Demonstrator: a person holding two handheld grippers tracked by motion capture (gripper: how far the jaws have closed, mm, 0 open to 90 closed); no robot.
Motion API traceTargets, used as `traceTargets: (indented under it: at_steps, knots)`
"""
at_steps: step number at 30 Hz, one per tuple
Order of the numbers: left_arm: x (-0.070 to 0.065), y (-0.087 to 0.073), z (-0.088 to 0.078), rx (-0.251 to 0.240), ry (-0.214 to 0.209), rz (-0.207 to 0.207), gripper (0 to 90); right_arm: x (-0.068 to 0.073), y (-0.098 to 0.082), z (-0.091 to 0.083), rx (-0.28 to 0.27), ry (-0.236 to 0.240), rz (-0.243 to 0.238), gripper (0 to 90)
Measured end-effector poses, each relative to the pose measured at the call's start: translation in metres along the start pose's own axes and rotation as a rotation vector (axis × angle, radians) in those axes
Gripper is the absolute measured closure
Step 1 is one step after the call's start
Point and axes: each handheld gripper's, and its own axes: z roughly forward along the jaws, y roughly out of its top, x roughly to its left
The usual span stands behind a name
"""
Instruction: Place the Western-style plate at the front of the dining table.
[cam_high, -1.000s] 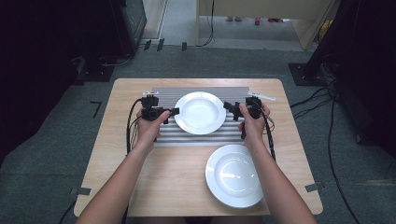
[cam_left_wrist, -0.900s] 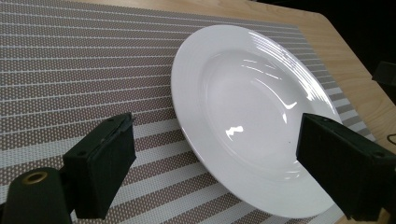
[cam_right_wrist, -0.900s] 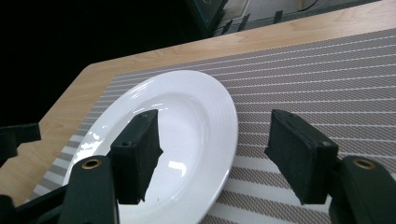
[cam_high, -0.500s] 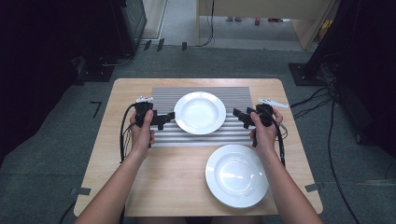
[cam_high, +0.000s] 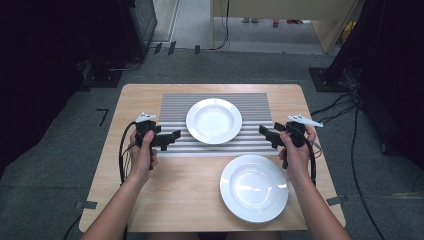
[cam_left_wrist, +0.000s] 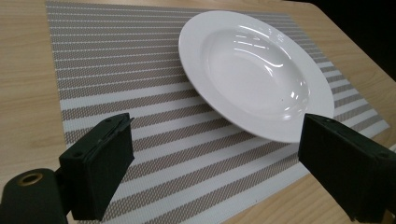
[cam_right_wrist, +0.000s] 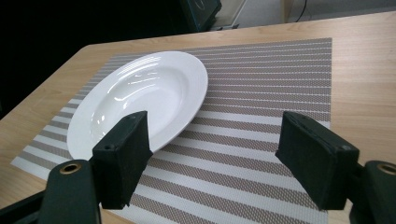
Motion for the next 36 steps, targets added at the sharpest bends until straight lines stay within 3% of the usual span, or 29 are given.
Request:
traceTargets:
  at_steps: [15, 23, 30, 36]
  knots:
    - [0.006, -0.032, -0.036, -0.030, 0.012, 0.013, 8.6, -0.015, -0.026, -0.042, -0.005, -0.022, -0.003, 25.6]
    - [0.016, -0.053, -0.049, -0.019, 0.050, 0.001, 8.6, -0.030, -0.047, -0.066, -0.007, -0.048, 0.027, 25.6]
    - [0.028, -0.066, -0.068, -0.047, 0.093, -0.025, 8.6, -0.038, -0.057, -0.083, -0.018, -0.062, 0.034, 25.6]
    - [0.037, -0.085, -0.083, -0.039, 0.126, -0.041, 8.6, -0.049, -0.070, -0.103, -0.021, -0.093, 0.049, 25.8]
